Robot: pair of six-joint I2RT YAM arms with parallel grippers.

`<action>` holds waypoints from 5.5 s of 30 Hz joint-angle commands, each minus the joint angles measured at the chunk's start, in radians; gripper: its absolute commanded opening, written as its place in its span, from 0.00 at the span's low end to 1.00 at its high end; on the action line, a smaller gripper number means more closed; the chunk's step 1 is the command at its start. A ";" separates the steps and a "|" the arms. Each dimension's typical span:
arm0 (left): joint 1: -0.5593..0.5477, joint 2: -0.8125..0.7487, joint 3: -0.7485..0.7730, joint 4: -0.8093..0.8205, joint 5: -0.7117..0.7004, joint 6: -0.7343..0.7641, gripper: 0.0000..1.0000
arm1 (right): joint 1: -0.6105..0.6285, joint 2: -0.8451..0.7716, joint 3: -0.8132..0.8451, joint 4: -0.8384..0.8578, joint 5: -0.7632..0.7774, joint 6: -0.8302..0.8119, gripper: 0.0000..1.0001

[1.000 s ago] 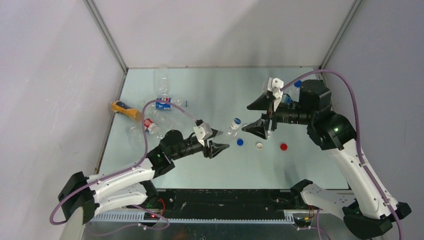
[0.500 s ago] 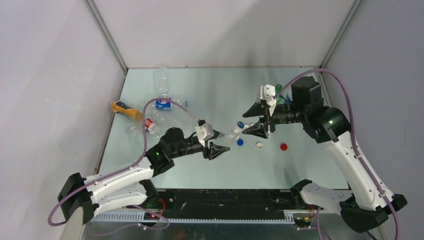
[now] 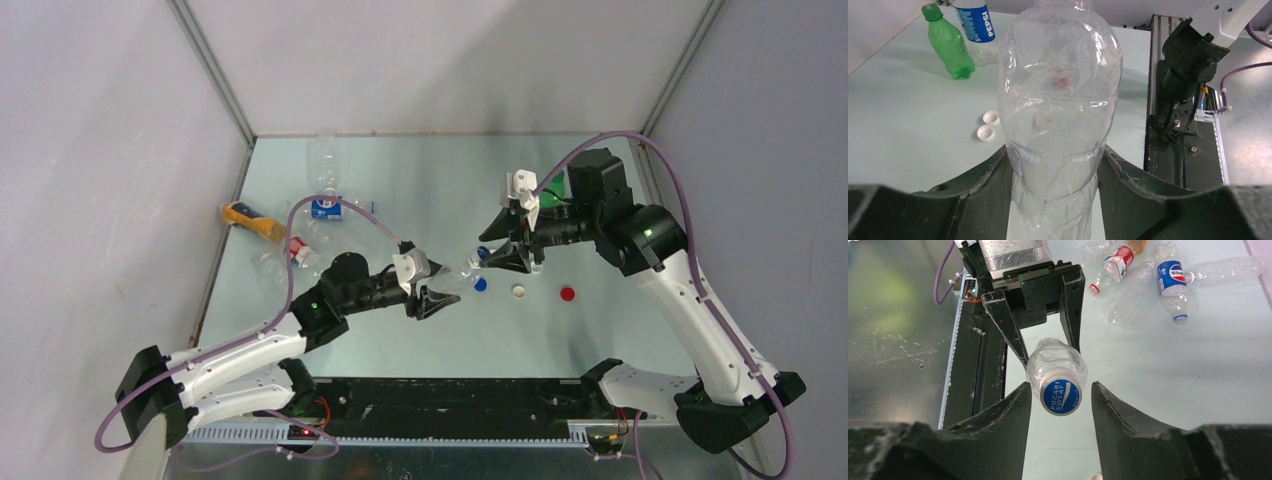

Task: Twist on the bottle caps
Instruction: Screw the bottle cap onto the plastic bottle.

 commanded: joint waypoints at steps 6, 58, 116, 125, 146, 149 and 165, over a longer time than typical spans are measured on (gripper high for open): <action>0.005 -0.012 0.052 0.012 0.012 0.035 0.00 | 0.017 0.037 0.063 -0.048 -0.018 -0.024 0.38; -0.213 0.104 0.045 0.392 -0.902 0.519 0.00 | 0.370 0.065 -0.167 0.146 1.113 1.354 0.00; 0.075 0.056 0.223 -0.414 0.243 0.190 0.00 | 0.127 -0.047 -0.033 0.009 0.067 -0.031 0.53; 0.073 0.056 0.238 -0.416 0.243 0.201 0.00 | 0.146 -0.011 -0.023 -0.019 0.106 -0.041 0.36; -0.108 0.005 0.079 0.026 -0.651 0.433 0.00 | 0.208 0.062 -0.106 0.108 0.728 1.080 0.10; -0.140 0.024 0.058 0.084 -0.756 0.492 0.00 | 0.220 0.073 -0.117 0.113 0.760 1.235 0.10; 0.002 -0.015 0.109 -0.394 -0.397 0.362 0.00 | 0.153 -0.156 -0.183 0.277 0.532 0.660 0.99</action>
